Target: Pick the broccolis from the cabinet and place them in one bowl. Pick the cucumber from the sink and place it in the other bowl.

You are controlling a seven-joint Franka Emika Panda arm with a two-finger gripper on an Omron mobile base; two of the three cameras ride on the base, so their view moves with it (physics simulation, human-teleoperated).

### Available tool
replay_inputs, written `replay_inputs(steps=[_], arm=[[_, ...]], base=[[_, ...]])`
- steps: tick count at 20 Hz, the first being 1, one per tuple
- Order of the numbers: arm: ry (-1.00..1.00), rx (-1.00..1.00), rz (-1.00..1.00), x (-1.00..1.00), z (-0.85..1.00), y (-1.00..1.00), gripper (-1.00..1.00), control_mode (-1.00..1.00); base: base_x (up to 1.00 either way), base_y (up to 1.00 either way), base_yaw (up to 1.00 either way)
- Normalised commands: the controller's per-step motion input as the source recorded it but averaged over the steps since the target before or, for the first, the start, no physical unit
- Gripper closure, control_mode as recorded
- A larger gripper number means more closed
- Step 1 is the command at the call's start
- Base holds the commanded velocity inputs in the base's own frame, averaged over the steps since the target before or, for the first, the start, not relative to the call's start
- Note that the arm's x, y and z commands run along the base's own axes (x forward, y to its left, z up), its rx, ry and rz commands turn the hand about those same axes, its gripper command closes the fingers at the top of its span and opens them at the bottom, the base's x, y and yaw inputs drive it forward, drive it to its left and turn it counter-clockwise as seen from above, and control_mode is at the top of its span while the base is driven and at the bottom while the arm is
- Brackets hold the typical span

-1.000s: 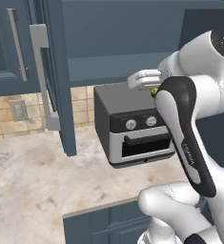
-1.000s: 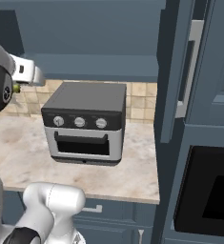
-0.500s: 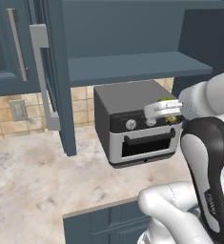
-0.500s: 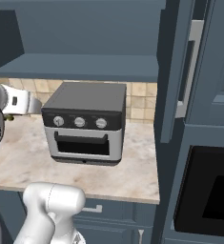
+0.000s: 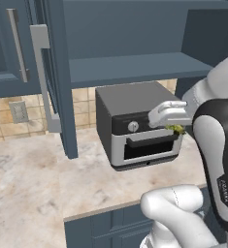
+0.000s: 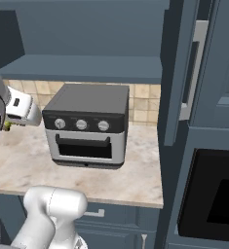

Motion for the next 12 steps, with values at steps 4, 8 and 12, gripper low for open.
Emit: replay_inputs(steps=[4,8,12], arm=[[0.17,0.0,0.0,-0.24,-0.44,-0.05,1.0,-1.0],[0.0,-0.07,0.0,-0.29,-0.63,0.0,1.0,-1.0],[0.01,-0.05,0.0,-0.29,-0.46,0.0,1.0,-1.0]], base=[[0.0,0.0,0.0],[0.0,0.0,0.0],[0.0,0.0,0.0]])
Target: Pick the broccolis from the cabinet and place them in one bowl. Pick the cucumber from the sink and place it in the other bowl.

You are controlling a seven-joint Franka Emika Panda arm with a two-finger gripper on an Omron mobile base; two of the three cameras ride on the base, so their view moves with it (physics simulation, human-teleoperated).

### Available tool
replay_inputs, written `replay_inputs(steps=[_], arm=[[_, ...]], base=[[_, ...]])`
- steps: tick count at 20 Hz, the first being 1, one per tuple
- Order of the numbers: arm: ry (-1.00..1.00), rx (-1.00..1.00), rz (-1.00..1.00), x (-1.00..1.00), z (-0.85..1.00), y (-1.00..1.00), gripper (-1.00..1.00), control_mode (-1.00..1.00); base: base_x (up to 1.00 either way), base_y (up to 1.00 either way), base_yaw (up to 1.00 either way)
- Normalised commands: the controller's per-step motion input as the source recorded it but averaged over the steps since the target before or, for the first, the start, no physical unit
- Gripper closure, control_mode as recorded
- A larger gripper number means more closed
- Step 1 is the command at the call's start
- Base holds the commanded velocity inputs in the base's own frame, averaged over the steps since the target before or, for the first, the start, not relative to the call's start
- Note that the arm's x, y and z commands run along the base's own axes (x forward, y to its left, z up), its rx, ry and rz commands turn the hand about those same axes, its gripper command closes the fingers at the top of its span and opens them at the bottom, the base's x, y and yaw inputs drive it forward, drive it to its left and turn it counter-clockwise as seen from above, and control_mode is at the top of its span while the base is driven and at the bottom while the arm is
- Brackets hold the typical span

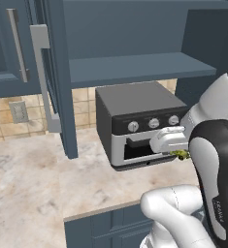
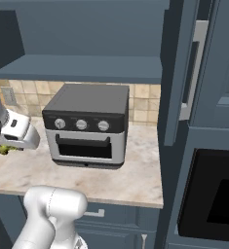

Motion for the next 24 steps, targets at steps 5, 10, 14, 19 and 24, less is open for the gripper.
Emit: replay_inputs(steps=[5,10,14,19,24], arm=[[0.04,0.0,0.0,0.0,0.0,0.0,1.0,-1.0],[0.0,0.0,0.0,0.0,0.0,0.0,1.0,-1.0],[0.0,0.0,0.0,0.0,0.0,0.0,1.0,-1.0],[0.0,0.0,0.0,0.0,0.0,0.0,1.0,1.0],[0.0,0.0,0.0,0.0,0.0,0.0,1.0,1.0]], base=[[0.0,0.0,0.0],[0.0,0.0,0.0],[0.0,0.0,0.0],[0.0,0.0,0.0],[-0.64,0.01,0.0]])
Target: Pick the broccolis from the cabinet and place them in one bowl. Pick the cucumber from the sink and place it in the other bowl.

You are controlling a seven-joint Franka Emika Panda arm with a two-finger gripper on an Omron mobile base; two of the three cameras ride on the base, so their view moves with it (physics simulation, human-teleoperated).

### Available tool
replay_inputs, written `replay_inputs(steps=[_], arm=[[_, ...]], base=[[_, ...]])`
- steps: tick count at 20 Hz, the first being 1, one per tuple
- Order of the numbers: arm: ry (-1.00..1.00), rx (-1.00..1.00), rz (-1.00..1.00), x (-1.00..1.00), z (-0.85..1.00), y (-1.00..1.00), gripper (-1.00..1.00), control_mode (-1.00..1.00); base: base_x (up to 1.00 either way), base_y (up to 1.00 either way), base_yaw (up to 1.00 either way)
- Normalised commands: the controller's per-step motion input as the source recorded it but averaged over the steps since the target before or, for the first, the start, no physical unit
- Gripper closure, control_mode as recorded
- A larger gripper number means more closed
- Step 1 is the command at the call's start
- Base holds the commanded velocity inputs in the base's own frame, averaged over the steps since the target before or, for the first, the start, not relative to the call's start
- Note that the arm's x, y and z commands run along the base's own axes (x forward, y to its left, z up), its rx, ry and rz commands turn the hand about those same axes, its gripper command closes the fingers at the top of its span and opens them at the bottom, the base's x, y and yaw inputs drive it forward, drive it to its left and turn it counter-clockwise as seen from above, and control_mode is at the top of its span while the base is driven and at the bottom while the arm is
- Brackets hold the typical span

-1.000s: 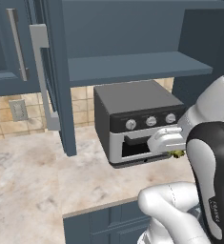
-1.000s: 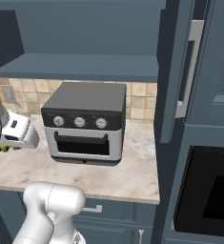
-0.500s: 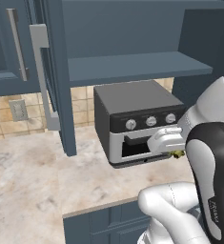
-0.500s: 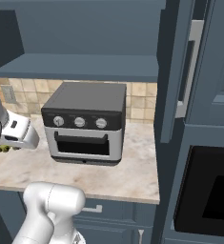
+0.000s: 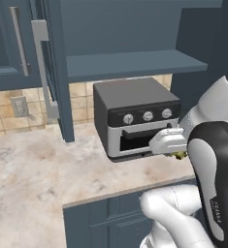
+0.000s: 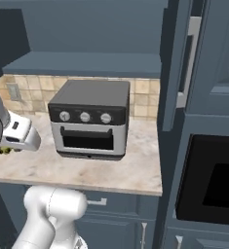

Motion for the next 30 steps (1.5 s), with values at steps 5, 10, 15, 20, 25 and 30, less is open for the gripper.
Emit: replay_inputs(steps=[5,10,15,20,25,30], arm=[[0.0,0.0,0.0,0.0,0.0,0.0,1.0,1.0],[0.0,0.0,0.0,0.0,0.0,0.0,1.0,1.0],[0.0,0.0,0.0,0.0,0.0,0.0,1.0,1.0],[0.0,0.0,0.0,0.0,0.0,0.0,1.0,1.0],[0.0,0.0,0.0,0.0,0.0,0.0,1.0,1.0],[0.0,0.0,0.0,0.0,0.0,0.0,1.0,1.0]], base=[[-0.9,0.0,0.0],[-0.16,-0.1,0.12],[-0.13,-0.08,0.25],[-0.25,-0.09,0.55],[-0.67,-0.03,0.55],[-0.74,0.0,0.63]])
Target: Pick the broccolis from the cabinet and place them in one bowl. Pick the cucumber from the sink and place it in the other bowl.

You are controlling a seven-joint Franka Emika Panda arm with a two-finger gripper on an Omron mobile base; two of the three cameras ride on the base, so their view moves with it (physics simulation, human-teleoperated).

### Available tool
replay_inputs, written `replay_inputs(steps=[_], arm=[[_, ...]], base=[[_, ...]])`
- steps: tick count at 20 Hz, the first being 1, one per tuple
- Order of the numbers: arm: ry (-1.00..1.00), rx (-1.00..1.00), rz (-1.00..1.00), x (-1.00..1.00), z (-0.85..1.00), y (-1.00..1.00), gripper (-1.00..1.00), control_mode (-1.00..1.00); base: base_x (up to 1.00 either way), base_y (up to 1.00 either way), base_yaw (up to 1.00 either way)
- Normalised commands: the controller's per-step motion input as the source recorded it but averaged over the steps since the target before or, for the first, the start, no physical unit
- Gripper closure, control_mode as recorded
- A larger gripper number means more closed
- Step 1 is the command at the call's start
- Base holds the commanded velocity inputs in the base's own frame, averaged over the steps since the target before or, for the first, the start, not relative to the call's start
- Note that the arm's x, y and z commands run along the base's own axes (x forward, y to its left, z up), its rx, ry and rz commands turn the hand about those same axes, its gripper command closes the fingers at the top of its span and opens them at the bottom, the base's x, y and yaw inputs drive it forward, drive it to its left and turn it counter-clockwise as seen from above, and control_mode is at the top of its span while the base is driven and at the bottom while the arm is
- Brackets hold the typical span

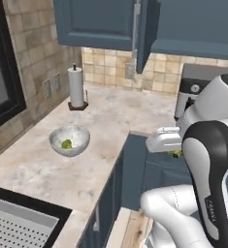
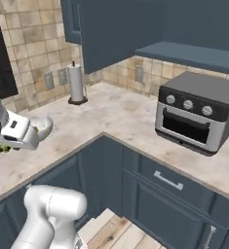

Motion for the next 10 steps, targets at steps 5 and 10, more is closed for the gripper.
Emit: replay_inputs(steps=[5,10], arm=[[0.0,0.0,0.0,0.0,0.0,0.0,1.0,1.0],[0.0,0.0,0.0,0.0,0.0,0.0,1.0,1.0]], base=[[-0.48,0.0,0.66],[0.14,-0.21,0.64]])
